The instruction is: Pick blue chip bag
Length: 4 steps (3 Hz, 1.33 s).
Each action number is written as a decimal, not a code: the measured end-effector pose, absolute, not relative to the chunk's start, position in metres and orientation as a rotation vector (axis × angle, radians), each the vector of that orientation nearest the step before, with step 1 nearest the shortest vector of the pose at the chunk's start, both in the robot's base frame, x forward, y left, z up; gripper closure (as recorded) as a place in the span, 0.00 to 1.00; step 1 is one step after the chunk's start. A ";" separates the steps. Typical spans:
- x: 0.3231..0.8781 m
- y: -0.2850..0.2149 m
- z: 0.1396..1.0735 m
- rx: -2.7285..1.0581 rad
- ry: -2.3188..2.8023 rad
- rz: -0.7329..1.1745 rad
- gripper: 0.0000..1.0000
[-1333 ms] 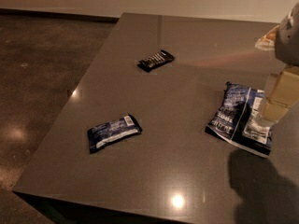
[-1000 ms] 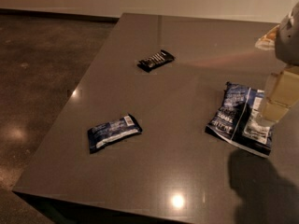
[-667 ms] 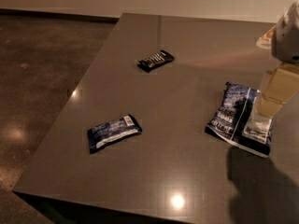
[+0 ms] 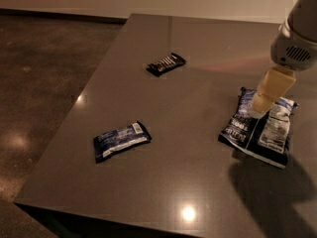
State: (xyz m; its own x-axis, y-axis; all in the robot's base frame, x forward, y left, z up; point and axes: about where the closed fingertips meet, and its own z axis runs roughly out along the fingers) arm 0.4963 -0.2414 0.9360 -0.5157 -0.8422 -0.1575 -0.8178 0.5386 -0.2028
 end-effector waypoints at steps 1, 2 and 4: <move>0.506 -0.257 0.908 -1.279 2.665 -0.134 0.00; 0.507 -0.267 0.879 -1.211 2.728 -0.076 0.00; 0.506 -0.268 0.854 -1.207 2.740 -0.017 0.18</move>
Offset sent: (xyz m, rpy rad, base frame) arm 0.0094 -0.0357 -0.0810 0.0508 0.1515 -0.2219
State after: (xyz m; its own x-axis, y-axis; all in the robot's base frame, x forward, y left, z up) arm 0.5060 -0.2678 0.8538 -0.6661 -0.7345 -0.1297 -0.7328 0.6768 -0.0698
